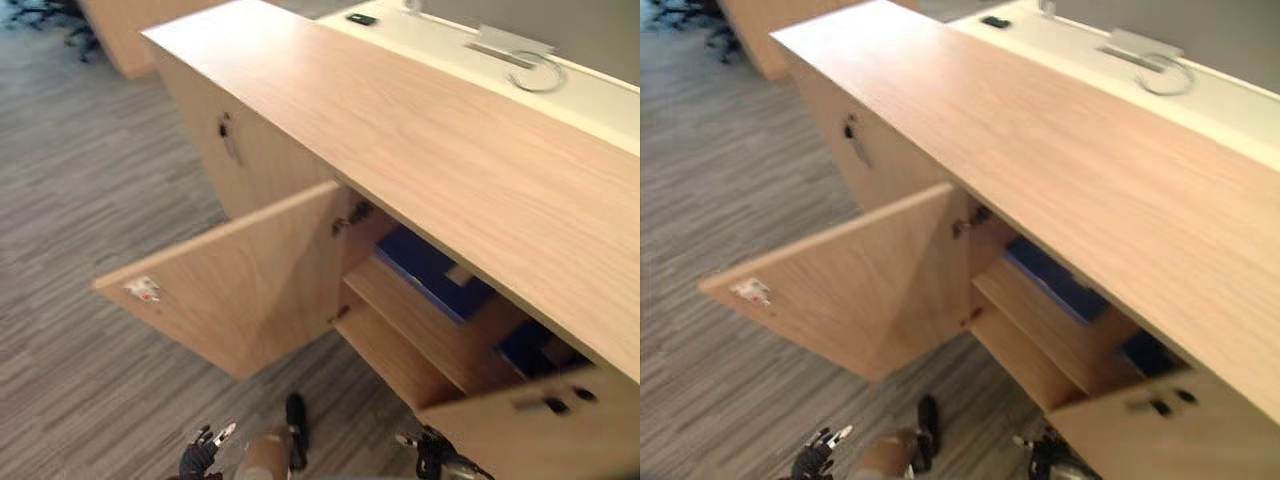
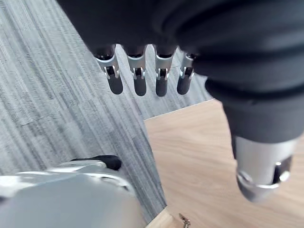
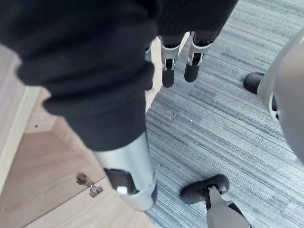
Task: Walk over to the cabinet, pick up the folder, carry it to the office cabinet, place the folder inside the office cabinet, then close the office cabinet door
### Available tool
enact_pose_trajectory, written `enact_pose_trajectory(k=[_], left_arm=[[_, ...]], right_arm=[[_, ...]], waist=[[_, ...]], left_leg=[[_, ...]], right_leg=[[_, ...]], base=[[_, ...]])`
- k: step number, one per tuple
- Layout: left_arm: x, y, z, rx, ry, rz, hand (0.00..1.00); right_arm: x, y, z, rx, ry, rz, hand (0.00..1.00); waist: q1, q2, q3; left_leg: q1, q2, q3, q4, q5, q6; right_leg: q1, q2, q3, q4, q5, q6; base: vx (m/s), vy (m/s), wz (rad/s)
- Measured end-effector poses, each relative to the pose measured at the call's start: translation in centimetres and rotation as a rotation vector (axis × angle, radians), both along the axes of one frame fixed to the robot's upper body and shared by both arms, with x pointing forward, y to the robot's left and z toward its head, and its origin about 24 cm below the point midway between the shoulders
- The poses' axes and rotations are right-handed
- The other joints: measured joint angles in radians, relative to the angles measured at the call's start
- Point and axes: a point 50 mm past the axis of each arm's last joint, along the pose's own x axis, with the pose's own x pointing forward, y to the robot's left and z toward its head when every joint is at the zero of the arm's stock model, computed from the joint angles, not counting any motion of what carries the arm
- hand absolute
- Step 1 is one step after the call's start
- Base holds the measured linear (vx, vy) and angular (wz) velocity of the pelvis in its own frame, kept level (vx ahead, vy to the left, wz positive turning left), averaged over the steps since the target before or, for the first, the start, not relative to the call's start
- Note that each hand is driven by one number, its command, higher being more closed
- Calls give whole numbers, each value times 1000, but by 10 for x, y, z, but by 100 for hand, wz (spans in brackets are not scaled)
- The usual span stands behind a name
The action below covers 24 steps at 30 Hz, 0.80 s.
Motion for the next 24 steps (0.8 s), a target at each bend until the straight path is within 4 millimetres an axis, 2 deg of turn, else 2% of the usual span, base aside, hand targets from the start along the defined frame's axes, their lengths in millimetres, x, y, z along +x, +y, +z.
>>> enact_pose_trajectory(k=[1,2,3,4,5,6,7,8,9,10,11,14,16,24], left_arm=[[8,-4,2,-16,-22,-32,0],[23,-9,7,-35,-70,-74,0],[25,-12,8,-41,-81,-92,0],[24,-16,8,-54,-77,-111,0],[22,-19,8,-66,-79,-140,0],[21,-20,9,-69,-84,-149,0],[20,-18,12,-61,-92,-174,0],[21,-13,15,-48,-100,-215,0],[22,-12,15,-43,-98,-239,0],[20,-15,13,-51,-82,-264,0],[15,-17,10,-59,-62,-275,0],[1,-17,6,-71,-14,-288,0],[-2,-17,5,-76,-4,-291,0],[-4,-7,5,-31,20,-291,0]], right_arm=[[-3,-5,0,-13,7,-3,0],[-15,-9,-3,-11,38,-38,0],[-19,-11,-4,-9,56,-50,0],[-24,-17,-3,-24,67,-53,0],[-29,-23,-3,-37,79,-60,0],[-31,-24,-3,-39,83,-62,0],[-33,-24,-4,-30,80,-90,0],[-36,-26,-4,-23,81,-127,0],[-38,-29,-4,-23,81,-146,0],[-40,-34,-3,-29,77,-180,0],[-39,-39,-1,-38,64,-200,0],[-39,-42,0,-46,58,-199,0],[-43,-42,-1,-42,68,-193,0],[-49,-41,-1,-38,87,-185,0]], waist=[[-26,22,-1],[-67,-19,-23],[-57,-10,-24],[-66,17,-28],[-70,33,-32],[-67,54,-40],[-70,71,-47],[-71,57,-52],[-78,48,-54],[-94,61,-52],[-83,69,-49],[-82,90,-47],[-81,94,-48],[-80,89,-45]], left_leg=[[21,-9,41,-63,-48,15],[-2,-2,248,31,-141,15],[7,41,299,114,-133,29],[20,59,321,136,-125,-9],[39,58,309,124,-115,8],[50,69,289,107,-115,7],[78,68,244,43,-86,-11],[113,38,212,-37,-43,-17],[129,18,195,-75,-24,-22],[148,8,160,-116,-1,-31],[149,8,161,-116,-2,-33],[148,10,167,-120,-6,-39],[149,12,172,-120,-9,-43],[160,26,200,-120,-8,-51]], right_leg=[[1,61,15,-74,-5,-38],[12,41,-16,-143,61,-20],[19,34,-35,-125,65,8],[32,31,-67,-80,57,17],[16,2,-110,27,57,18],[-10,-17,-129,119,56,15],[-27,-23,-173,130,-10,17],[-47,-34,-216,79,15,-10],[-57,-56,-216,92,50,-8],[-52,-66,-223,126,49,-4],[-52,-67,-223,128,48,-5],[-52,-62,-221,112,47,-6],[-52,-59,-219,104,45,-9],[-64,-53,-186,103,42,-9]], base=[[16,41,202],[35,34,189],[106,24,162],[274,3,69],[283,18,65],[234,41,58],[86,25,65],[63,17,82],[63,12,98],[29,-5,55],[7,-12,33],[-51,-21,-9],[-61,-11,-11],[-46,-6,-13]])
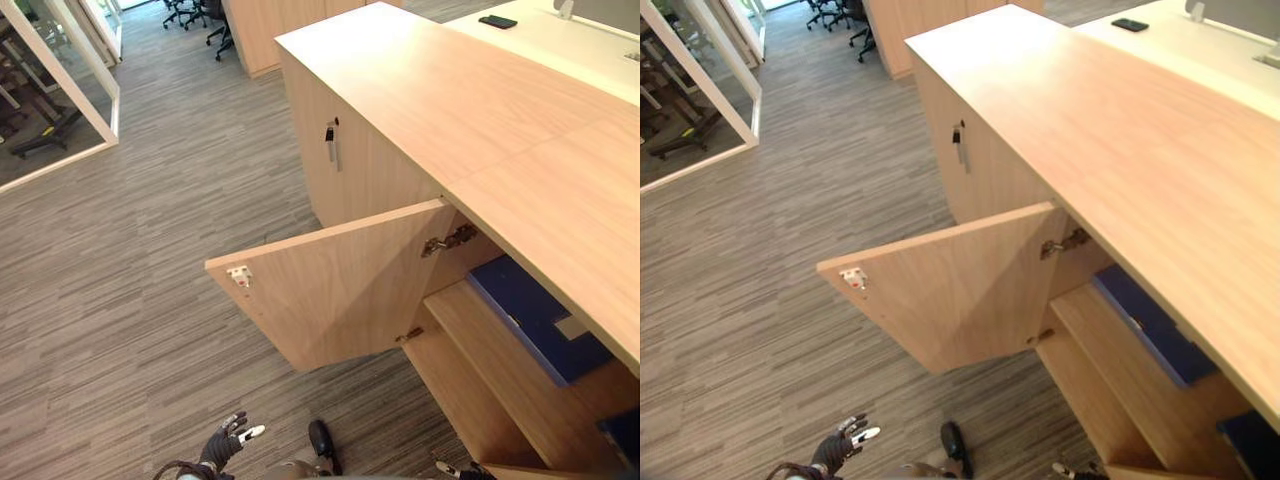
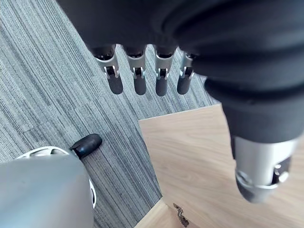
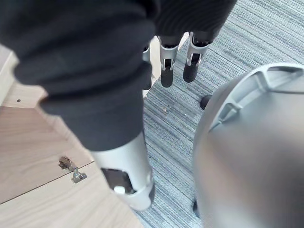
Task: Walk over to the cabinet, pick up the folder, carry it to the office cabinet, place the folder inside the office cabinet, then close the office cabinet door
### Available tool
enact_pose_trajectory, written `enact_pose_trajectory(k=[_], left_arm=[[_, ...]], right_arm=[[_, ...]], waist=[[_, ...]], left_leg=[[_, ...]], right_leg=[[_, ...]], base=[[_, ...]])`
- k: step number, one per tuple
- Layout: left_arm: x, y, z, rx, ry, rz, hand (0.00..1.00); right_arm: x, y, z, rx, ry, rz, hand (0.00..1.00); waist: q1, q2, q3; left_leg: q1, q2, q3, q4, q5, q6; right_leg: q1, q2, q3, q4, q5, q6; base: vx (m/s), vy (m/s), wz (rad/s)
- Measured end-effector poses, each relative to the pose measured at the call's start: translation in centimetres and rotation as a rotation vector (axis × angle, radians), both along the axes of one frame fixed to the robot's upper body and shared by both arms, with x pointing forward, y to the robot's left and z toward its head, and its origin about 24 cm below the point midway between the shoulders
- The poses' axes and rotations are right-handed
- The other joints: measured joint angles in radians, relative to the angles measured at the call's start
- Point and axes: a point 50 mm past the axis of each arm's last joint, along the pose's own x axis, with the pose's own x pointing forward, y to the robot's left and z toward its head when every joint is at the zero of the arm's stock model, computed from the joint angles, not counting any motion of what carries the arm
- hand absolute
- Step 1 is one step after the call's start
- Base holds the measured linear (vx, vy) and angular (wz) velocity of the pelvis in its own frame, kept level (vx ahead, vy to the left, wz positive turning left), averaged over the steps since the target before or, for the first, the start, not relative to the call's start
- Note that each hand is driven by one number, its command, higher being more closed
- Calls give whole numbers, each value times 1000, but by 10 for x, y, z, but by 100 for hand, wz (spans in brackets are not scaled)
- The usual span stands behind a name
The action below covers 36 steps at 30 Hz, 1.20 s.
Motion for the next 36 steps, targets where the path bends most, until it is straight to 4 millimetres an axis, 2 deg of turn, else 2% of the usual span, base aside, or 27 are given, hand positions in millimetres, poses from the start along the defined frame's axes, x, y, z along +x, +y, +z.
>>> enact_pose_trajectory(k=[4,7,8,9,10,11,12,13,14,16,17,20,22,26,28,29,30,33,36], left_arm=[[7,13,2,72,2,4,0],[18,43,5,183,21,96,0],[23,67,9,244,34,167,0],[25,81,13,277,40,205,0],[26,112,21,340,55,302,0],[25,142,34,410,64,394,0],[26,156,41,444,63,429,0],[30,178,56,496,53,486,0],[38,194,72,526,24,535,0],[50,211,91,548,-22,592,0],[56,217,100,556,-44,605,0],[79,220,118,551,-113,614,0],[89,219,125,557,-135,597,0],[115,204,128,663,-124,410,0],[132,184,126,730,-145,263,0],[145,165,123,757,-174,158,0],[152,153,123,789,-209,124,0],[152,131,115,801,-249,24,0],[142,99,91,796,-232,-129,0]], right_arm=[[1,0,0,1,-6,-2,0],[2,2,0,7,-10,-2,0],[3,5,-1,17,-11,-2,0],[3,7,-1,26,-12,0,0],[2,10,-2,42,-10,6,0],[2,13,-3,53,-8,7,0],[1,14,-4,57,-4,7,0],[-2,14,-5,60,2,5,0],[-4,15,-5,65,4,3,0],[-6,15,-5,73,4,3,0],[-6,15,-5,77,2,-1,0],[-13,18,-7,95,15,-6,0],[-20,20,-9,109,35,-9,0],[-39,25,-12,126,91,6,0],[-43,26,-12,128,102,1,0],[-46,26,-13,126,107,-3,0],[-47,27,-13,124,110,-9,0],[-54,26,-13,120,117,-44,0],[-58,26,-13,120,123,-84,0]], waist=[[2,-3,2],[0,-7,2],[-2,-13,3],[-4,-16,3],[-12,-38,6],[-26,-49,0],[-30,-60,1],[-34,-77,-6],[-39,-88,-11],[-44,-105,-20],[-56,-112,-22],[-80,-116,-24],[-84,-116,-24],[-104,-121,-24],[-104,-121,-24],[-100,-122,-24],[-95,-122,-23],[-71,-121,-23],[-34,-121,-23]], left_leg=[[0,10,21,0,0,-3],[0,24,47,0,0,-8],[2,33,60,0,1,-11],[5,38,67,0,3,-12],[7,47,84,1,6,-17],[12,56,96,4,7,-21],[17,60,104,4,6,-23],[20,66,117,4,6,-27],[22,74,128,5,6,-28],[27,78,151,5,5,-31],[35,79,162,5,1,-36],[38,82,184,5,-2,-39],[41,88,200,5,-3,-40],[51,99,221,5,-3,-43],[51,108,223,4,0,-46],[51,110,222,4,2,-47],[51,112,221,4,3,-49],[51,111,212,4,4,-50],[49,103,197,0,4,-50]], right_leg=[[-14,6,26,-2,1,1],[-29,17,56,-14,4,4],[-38,24,76,-17,4,3],[-39,28,82,-19,5,3],[-48,36,102,-21,6,1],[-50,44,114,-26,7,-2],[-50,49,124,-29,8,-4],[-53,57,136,-33,10,-6],[-59,64,145,-35,14,-13],[-68,68,166,-36,15,-15],[-69,69,183,-37,16,-17],[-80,73,209,-46,22,-25],[-86,78,219,-52,28,-32],[-87,95,250,-70,37,-39],[-87,96,253,-80,42,-41],[-86,97,253,-81,42,-41],[-86,99,253,-83,42,-41],[-80,99,246,-87,42,-41],[-73,94,232,-89,42,-42]], base=[[-33,-2,-17],[-27,-5,-30],[-19,-8,-30],[-23,-19,-41],[-25,-40,-41],[-22,-45,-41],[-22,-47,-38],[-16,-36,-33],[-19,-31,-32],[-22,-16,-34],[-27,-6,-35],[-43,5,-25],[-51,-2,-28],[-48,-13,-21],[-41,-19,-7],[-39,-18,-2],[-35,-19,0],[-10,-9,7],[-24,-2,17]])
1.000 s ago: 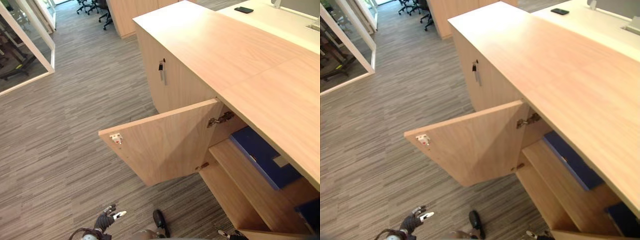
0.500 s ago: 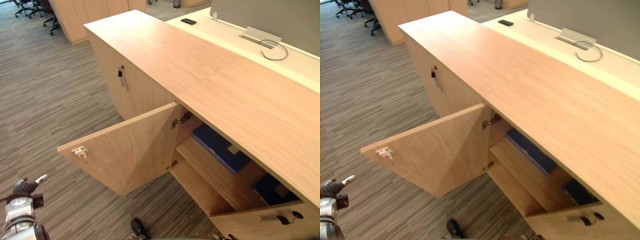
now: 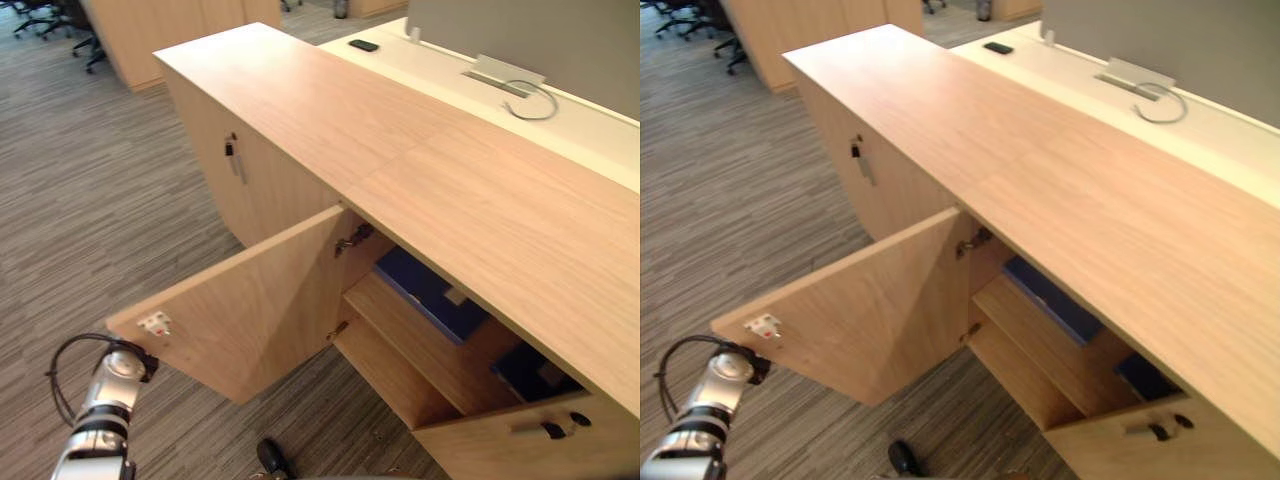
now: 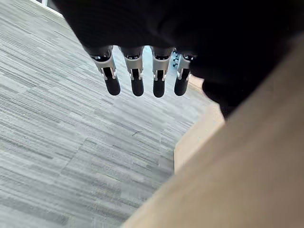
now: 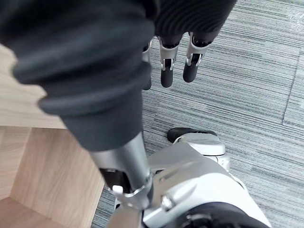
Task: Walk over to the cabinet, pick up the folder, carry it to the office cabinet, place the folder inside the office cabinet, then close the office cabinet door
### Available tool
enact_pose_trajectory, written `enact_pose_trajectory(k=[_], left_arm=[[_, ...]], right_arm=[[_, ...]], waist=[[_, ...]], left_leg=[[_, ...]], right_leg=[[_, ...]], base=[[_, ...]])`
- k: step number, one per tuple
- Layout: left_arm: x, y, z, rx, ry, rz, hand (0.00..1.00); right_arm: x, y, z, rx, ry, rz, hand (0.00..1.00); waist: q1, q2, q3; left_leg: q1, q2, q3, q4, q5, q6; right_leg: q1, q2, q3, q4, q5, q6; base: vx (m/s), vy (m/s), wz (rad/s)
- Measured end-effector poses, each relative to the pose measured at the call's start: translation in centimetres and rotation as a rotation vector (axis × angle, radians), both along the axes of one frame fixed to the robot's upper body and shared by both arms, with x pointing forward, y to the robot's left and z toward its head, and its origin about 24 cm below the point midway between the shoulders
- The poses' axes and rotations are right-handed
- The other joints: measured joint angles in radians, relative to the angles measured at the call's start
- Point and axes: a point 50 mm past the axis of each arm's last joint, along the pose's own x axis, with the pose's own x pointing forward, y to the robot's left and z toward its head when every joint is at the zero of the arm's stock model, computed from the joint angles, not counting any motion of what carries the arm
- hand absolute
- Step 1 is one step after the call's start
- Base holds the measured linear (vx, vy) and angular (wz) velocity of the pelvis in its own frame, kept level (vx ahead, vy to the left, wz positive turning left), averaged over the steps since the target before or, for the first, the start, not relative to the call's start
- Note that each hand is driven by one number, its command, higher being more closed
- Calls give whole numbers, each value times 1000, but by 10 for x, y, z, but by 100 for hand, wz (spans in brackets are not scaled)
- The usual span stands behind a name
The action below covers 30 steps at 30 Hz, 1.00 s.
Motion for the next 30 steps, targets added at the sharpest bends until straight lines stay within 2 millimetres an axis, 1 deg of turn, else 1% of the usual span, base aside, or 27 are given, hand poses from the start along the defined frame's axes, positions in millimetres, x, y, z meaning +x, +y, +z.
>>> enact_pose_trajectory(k=[1,2,3,4,5,6,7,8,9,10,11,12,14,15,17,18,21,24,26,28,30], left_arm=[[-8,-15,-15,13,65,-69,0],[-17,-34,-30,18,137,-158,0],[-21,-44,-37,12,172,-204,0],[-31,-68,-52,-14,238,-296,0],[-38,-93,-62,-58,270,-365,0],[-42,-118,-67,-94,288,-449,0],[-44,-132,-68,-112,287,-496,0],[-48,-158,-67,-142,281,-611,0],[-51,-171,-66,-164,276,-671,0],[-57,-197,-60,-235,264,-799,0],[-61,-208,-58,-271,259,-860,0],[-71,-234,-50,-360,244,-968,0],[-81,-266,-36,-491,211,-1093,0],[-83,-275,-31,-537,199,-1128,0],[-86,-279,-29,-573,205,-1146,0],[-87,-281,-28,-593,213,-1153,0],[-90,-284,-26,-650,225,-1154,0],[-91,-282,-27,-700,235,-1128,0],[-92,-280,-27,-753,239,-1086,0],[-91,-275,-29,-837,229,-987,0],[-87,-269,-31,-881,203,-887,0]], right_arm=[[2,1,0,2,-5,-8,0],[4,1,0,-1,-6,-11,0],[5,1,0,-2,-8,-12,0],[8,0,0,-3,-13,-15,0],[12,1,0,-1,-24,-31,0],[13,3,0,-3,-26,-44,0],[14,3,0,-4,-28,-48,0],[14,3,-1,-5,-27,-49,0],[15,3,-1,-5,-28,-49,0],[16,4,-1,-8,-30,-53,0],[17,4,-1,-9,-32,-54,0],[17,4,0,-12,-38,-55,0],[21,3,0,-21,-50,-60,0],[22,4,0,-20,-54,-62,0],[21,4,0,-18,-55,-78,0],[21,4,0,-18,-56,-88,0],[21,1,1,-25,-62,-96,0],[23,1,1,-23,-66,-89,0],[23,1,1,-20,-70,-97,0],[26,2,1,-21,-71,-66,0],[26,2,1,-20,-75,-73,0]], waist=[[6,0,0],[5,2,0],[6,3,1],[5,6,8],[5,6,12],[4,7,12],[3,8,12],[3,8,14],[3,9,16],[1,11,19],[1,12,21],[-2,15,24],[-3,22,33],[-5,25,36],[-12,32,33],[-19,38,31],[-21,52,37],[-22,52,40],[-24,51,40],[-34,50,41],[-33,50,40]], left_leg=[[-3,-4,-5,0,0,0],[-12,-10,-16,0,0,1],[-16,-12,-23,0,0,1],[-20,-17,-30,0,-2,3],[-23,-22,-32,0,-3,5],[-29,-26,-36,0,-4,6],[-31,-28,-37,0,-5,7],[-34,-30,-37,0,-6,8],[-34,-31,-37,0,-6,9],[-34,-32,-37,0,-7,10],[-34,-33,-37,0,-7,10],[-34,-32,-37,0,-7,10],[-35,-26,-39,0,-7,10],[-37,-24,-41,0,-6,9],[-36,-14,-43,0,-3,7],[-36,-10,-45,0,-2,6],[-37,-9,-45,0,-2,6],[-37,-9,-44,0,-2,6],[-36,-8,-40,0,-2,6],[-33,-6,-34,0,-2,6],[-32,-1,-23,0,-4,4]], right_leg=[[0,-4,-6,0,0,0],[0,-9,-21,0,1,-1],[-1,-11,-25,0,2,-1],[-1,-14,-32,0,5,-2],[-2,-18,-33,-2,8,-1],[-3,-21,-38,-5,9,-2],[-4,-22,-40,-6,11,-3],[-5,-23,-41,-12,16,-3],[-5,-23,-41,-14,18,-3],[-5,-23,-40,-16,20,-3],[-5,-23,-40,-17,21,-3],[-5,-22,-39,-19,22,-3],[-8,-15,-34,-25,25,-3],[-9,-8,-36,-31,29,3],[-8,0,-37,-32,30,4],[-8,4,-38,-33,30,4],[-8,5,-37,-36,30,4],[-11,6,-27,-39,31,6],[-14,6,-20,-41,31,7],[-15,8,-12,-45,32,6],[-23,13,10,-49,34,6]], base=[[-36,17,17],[-37,21,22],[-33,26,26],[-40,35,16],[-52,45,15],[-47,40,8],[-42,35,5],[0,0,0],[-29,23,-4],[0,0,0],[0,0,0],[0,0,0],[-22,-10,-12],[-25,-19,-13],[-30,-39,-1],[-24,-47,0],[-11,-18,-2],[-10,-10,-8],[-13,-9,-9],[-20,-13,-12],[-22,-16,-22]])
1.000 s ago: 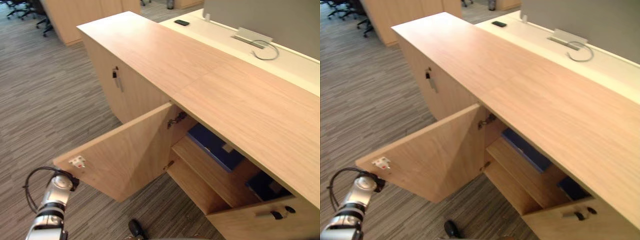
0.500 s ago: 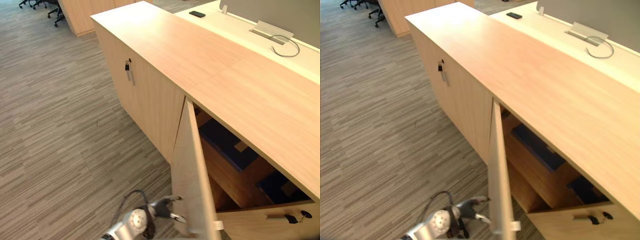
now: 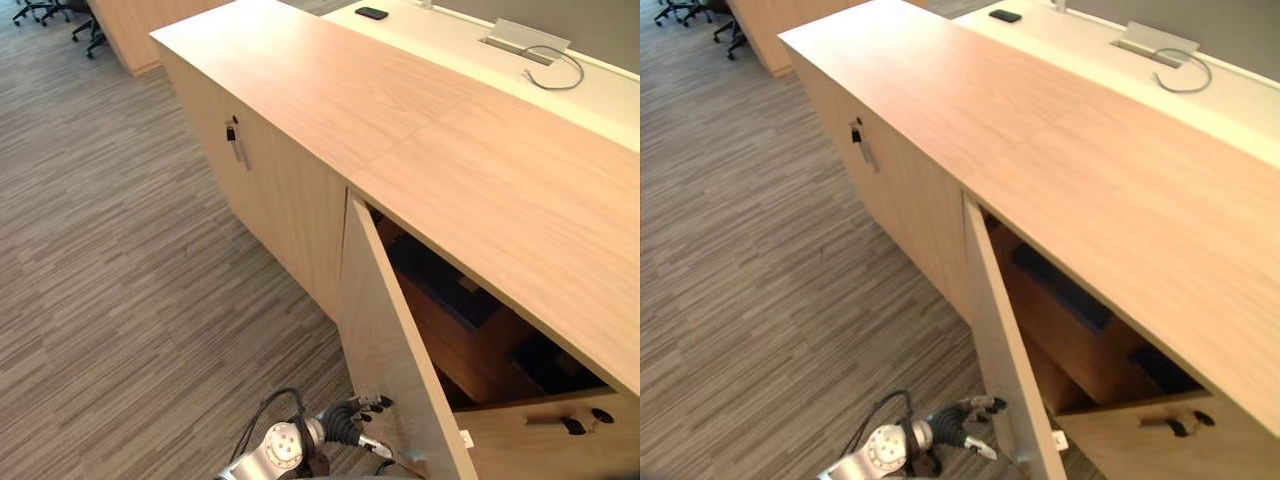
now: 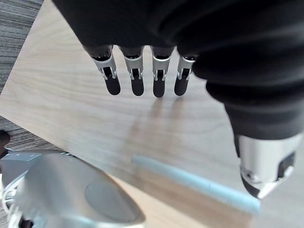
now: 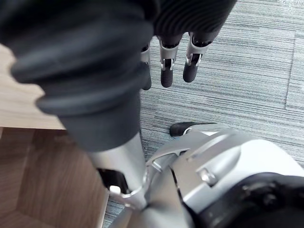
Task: Walk over to the cabinet, pick up the folder, carry it to the office cabinet, place the folder inside the office cabinet, then close the office cabinet door
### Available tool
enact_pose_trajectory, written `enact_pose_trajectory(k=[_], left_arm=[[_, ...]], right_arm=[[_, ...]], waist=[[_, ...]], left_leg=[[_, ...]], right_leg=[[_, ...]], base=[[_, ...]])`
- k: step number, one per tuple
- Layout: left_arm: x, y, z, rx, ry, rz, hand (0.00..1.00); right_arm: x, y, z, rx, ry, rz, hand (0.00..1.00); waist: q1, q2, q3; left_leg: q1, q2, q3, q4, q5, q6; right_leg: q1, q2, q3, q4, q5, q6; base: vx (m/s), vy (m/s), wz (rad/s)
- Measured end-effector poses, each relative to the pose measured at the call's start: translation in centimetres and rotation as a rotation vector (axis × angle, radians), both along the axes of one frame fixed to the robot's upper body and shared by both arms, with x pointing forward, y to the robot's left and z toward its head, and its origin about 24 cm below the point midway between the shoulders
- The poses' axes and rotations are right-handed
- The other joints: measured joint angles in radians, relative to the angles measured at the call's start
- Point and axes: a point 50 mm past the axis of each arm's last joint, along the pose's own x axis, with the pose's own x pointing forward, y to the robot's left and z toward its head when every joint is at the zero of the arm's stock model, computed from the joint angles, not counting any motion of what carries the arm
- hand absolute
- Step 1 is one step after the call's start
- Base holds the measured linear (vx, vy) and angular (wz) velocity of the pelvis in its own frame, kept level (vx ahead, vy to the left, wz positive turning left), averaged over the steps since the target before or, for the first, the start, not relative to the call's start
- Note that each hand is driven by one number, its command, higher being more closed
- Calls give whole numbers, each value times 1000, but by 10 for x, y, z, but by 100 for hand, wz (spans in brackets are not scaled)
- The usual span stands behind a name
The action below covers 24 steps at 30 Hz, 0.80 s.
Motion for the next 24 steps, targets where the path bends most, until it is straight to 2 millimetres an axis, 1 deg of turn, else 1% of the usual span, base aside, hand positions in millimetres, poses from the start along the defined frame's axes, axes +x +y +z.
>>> enact_pose_trajectory(k=[2,3,4,5,6,7,8,9,10,11,13,14,15,16,17,18,19,20,21,22,23,24], left_arm=[[8,15,-12,29,44,145,0],[9,21,-16,45,55,180,0],[11,33,-22,78,75,240,0],[12,38,-25,92,84,270,0],[12,51,-30,120,102,321,0],[11,64,-34,142,119,381,0],[10,67,-34,145,125,401,0],[9,72,-36,147,136,428,0],[9,74,-36,139,145,452,0],[10,74,-36,134,147,462,0],[12,69,-34,91,159,501,0],[13,67,-34,80,163,508,0],[13,62,-33,59,168,513,0],[13,55,-31,38,170,512,0],[14,52,-28,18,166,527,0],[14,52,-28,16,165,529,0],[11,52,-26,6,161,536,0],[9,53,-23,-16,154,554,0],[9,52,-21,-28,150,564,0],[6,56,-22,-26,157,581,0],[8,60,-18,-38,143,606,0],[7,61,-17,-42,141,616,0]], right_arm=[[1,2,0,8,-7,-4,0],[2,2,0,9,-9,-3,0],[2,4,-1,15,-15,-11,0],[2,6,-1,22,-18,-20,0],[2,9,-2,30,-20,-28,0],[2,11,-2,34,-23,-32,0],[2,11,-2,34,-25,-34,0],[2,11,-2,35,-27,-37,0],[2,10,-2,35,-31,-46,0],[3,10,-2,34,-34,-48,0],[2,8,-1,29,-39,-61,0],[2,7,-1,27,-37,-62,0],[0,5,-1,25,-32,-64,0],[0,2,-1,19,-29,-64,0],[1,-1,0,10,-29,-64,0],[1,-2,0,8,-28,-64,0],[1,-2,0,6,-27,-63,0],[2,-1,0,6,-30,-57,0],[3,-1,1,4,-35,-51,0],[2,8,-1,20,-26,-13,0],[2,15,-1,29,-36,19,0],[0,16,-1,27,-31,30,0]], waist=[[0,-3,-2],[-1,-4,-3],[-3,-10,-1],[-5,-15,0],[-5,-28,-3],[-1,-36,-10],[3,-34,-11],[12,-29,-14],[16,-27,-16],[16,-27,-16],[17,-19,-21],[17,-15,-23],[23,-18,-24],[26,-17,-24],[34,-17,-22],[38,-19,-20],[43,-20,-18],[50,-17,-15],[56,-10,-16],[68,-26,-18],[67,-51,-25],[69,-59,-28]], left_leg=[[0,12,30,5,-2,-3],[0,16,38,7,-3,-4],[-1,26,49,25,-12,-10],[-2,35,56,44,-22,-13],[-9,58,76,104,-54,-19],[-42,115,86,244,-120,-27],[-55,143,87,306,-148,-30],[-77,200,81,430,-194,-26],[-91,239,65,508,-214,-22],[-101,256,35,549,-219,-24],[-149,283,-158,682,-220,-27],[-161,284,-206,715,-218,-28],[-183,267,-305,768,-231,-33],[-180,215,-396,762,-291,-46],[-176,131,-507,739,-368,-57],[-175,87,-561,722,-397,-60],[-169,15,-653,663,-418,-65],[-149,-31,-727,568,-414,-68],[-128,-41,-753,523,-362,-91],[-85,-47,-711,506,-348,-90],[-64,-53,-667,483,-354,-76],[-56,-56,-648,478,-358,-68]], right_leg=[[-17,8,27,-6,4,-5],[-19,11,32,-9,6,-6],[-21,18,50,-15,8,-8],[-19,20,57,-18,9,-10],[-17,25,78,-23,10,-11],[-12,37,108,-34,13,-16],[-10,45,123,-38,14,-18],[-3,67,161,-47,16,-23],[-1,82,192,-51,16,-28],[1,94,212,-50,16,-30],[-2,114,292,-47,19,-39],[-3,118,312,-46,19,-41],[-1,117,363,-39,16,-46],[-7,108,405,-25,13,-51],[-20,95,464,-10,11,-54],[-22,89,488,-6,13,-51],[-23,81,530,2,14,-48],[-23,81,581,13,13,-39],[-25,87,609,19,11,-21],[-15,78,653,12,14,-14],[-13,59,653,2,26,-21],[-12,49,655,-1,27,-22]], base=[[-19,-25,-38],[-14,-49,-39],[-8,-39,-31],[-8,-82,-43],[17,-134,-61],[30,-161,-69],[50,-157,-85],[35,-89,-84],[24,-82,-85],[9,-102,-83],[6,-94,-95],[9,10,-106],[51,98,-101],[61,132,-132],[71,219,-112],[49,270,-124],[72,358,-126],[72,311,-133],[74,302,-140],[75,266,-114],[73,245,-101],[83,210,-86]])
